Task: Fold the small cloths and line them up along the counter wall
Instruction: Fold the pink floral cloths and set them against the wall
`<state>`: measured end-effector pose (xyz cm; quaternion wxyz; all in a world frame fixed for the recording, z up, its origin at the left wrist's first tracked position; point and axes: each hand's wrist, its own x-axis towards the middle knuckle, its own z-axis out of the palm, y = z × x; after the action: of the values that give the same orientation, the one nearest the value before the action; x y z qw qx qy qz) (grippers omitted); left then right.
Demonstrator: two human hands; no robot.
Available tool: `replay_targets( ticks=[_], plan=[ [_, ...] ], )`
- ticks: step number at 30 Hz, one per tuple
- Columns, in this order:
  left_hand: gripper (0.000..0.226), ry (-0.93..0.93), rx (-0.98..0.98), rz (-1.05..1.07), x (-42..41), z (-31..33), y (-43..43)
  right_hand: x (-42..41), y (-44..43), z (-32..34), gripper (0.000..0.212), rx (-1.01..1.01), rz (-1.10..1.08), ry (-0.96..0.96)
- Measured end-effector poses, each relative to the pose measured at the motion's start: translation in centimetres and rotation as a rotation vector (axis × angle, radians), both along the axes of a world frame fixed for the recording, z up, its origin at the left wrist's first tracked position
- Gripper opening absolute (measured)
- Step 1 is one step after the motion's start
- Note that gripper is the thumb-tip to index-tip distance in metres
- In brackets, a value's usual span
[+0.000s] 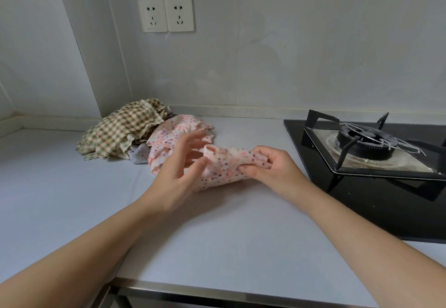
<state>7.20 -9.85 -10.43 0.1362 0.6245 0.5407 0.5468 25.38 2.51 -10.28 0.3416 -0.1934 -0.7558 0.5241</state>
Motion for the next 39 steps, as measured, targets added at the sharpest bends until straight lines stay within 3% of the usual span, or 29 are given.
replay_targets(
  ticks=[2,5,8,11,16,21,24,28,33,39],
  plan=[
    [0.041,0.162,0.078,-0.003,0.2,0.8,-0.3,0.1,-0.2,0.4,0.012,-0.007,-0.012,0.044],
    [0.03,0.462,0.143,0.049,0.8,2.0,-0.3,0.2,-0.5,0.7,0.016,-0.011,-0.021,0.091],
    [0.024,0.493,0.097,0.115,0.8,2.3,-0.3,0.3,-0.4,0.9,0.021,0.023,-0.037,0.098],
    [0.035,0.563,-0.029,0.174,0.0,2.7,-0.1,0.3,-0.5,0.9,0.026,0.026,-0.032,0.104],
    [0.035,0.712,-0.184,0.054,-0.5,4.7,1.1,0.4,-0.4,0.4,0.049,0.013,-0.03,0.081],
    [0.015,0.817,-0.296,-0.084,0.1,8.0,3.5,1.7,0.1,1.8,0.038,0.043,-0.114,0.034],
    [0.013,0.912,-0.335,-0.124,0.4,11.4,5.0,3.9,1.3,4.8,0.051,0.265,-0.091,-0.065],
    [0.011,1.026,-0.403,-0.189,2.0,16.8,6.7,6.6,2.5,11.2,0.042,0.628,0.014,-0.32],
    [0.005,1.04,-0.373,-0.32,5.4,24.3,8.5,9.1,3.1,19.1,0.026,0.665,0.04,-0.439],
    [0.014,1.078,-0.292,-0.407,10.1,31.5,10.0,14.3,3.1,27.1,0.015,0.64,-0.098,-0.549]
  ],
)
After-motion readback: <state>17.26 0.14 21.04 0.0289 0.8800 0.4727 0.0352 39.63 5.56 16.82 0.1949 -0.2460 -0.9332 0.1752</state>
